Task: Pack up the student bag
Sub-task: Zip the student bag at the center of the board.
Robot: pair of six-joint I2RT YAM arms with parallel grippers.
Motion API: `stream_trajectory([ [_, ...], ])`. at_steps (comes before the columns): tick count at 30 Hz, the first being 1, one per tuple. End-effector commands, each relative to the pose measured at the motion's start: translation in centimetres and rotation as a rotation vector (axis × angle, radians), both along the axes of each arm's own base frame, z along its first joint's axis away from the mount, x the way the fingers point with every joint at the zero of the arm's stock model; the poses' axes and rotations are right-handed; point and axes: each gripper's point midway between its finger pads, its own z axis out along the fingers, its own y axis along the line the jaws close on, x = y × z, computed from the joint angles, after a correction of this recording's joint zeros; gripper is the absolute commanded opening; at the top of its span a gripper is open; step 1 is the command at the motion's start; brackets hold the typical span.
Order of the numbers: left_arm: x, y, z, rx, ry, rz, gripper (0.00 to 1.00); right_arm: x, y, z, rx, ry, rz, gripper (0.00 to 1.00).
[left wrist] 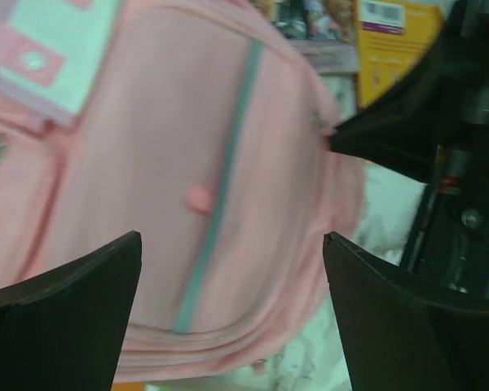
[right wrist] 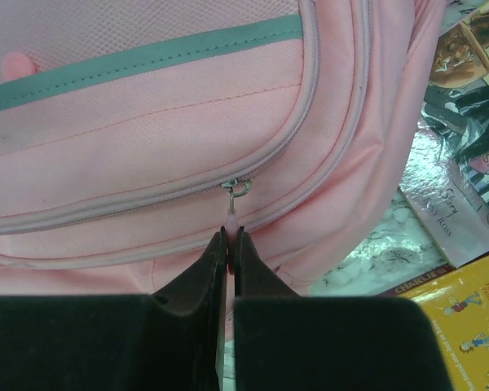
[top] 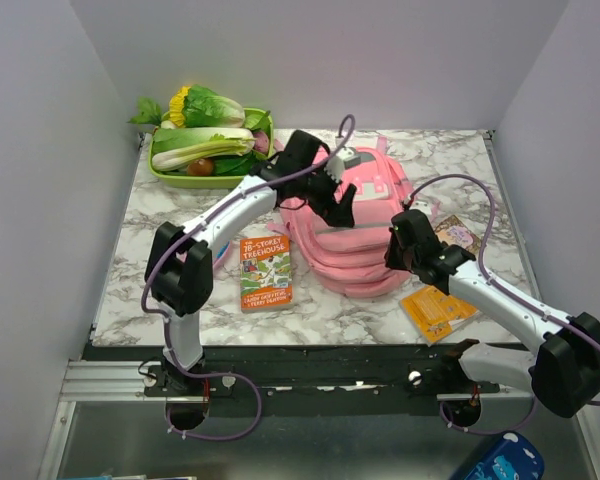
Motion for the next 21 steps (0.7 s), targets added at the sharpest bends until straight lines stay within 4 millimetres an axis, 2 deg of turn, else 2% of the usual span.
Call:
stream_trajectory([
  [1,-7.0,-3.1,1.7,-0.025,-0.107,-0.209,0.99,0.4,1.2,1.3,0.05,-0.035,0.05,0.01],
  [3,-8.3,-4.1,1.0,-0.018,-0.13,-0.249,0.99,0.3,1.3,1.5,0.056,-0.039,0.058,0.01],
  [6,-8.5,-4.3,-0.4,0.003,-0.139,-0.258,0.99,0.2,1.4,1.7,0.066,-0.045,0.067,0.01],
  [10,-6.9,-4.1,-1.7,0.055,-0.209,-0.239,0.99,0.0,1.7,2.1,0.083,-0.05,0.084,0.01],
  [15,-4.8,-4.2,-2.0,0.08,-0.321,-0.201,0.99,-0.2,2.4,2.6,0.115,-0.049,0.114,0.01],
  [21,-6.6,-4.7,-3.3,0.082,-0.39,-0.279,0.99,-0.4,3.5,3.2,0.16,-0.046,0.159,0.01],
])
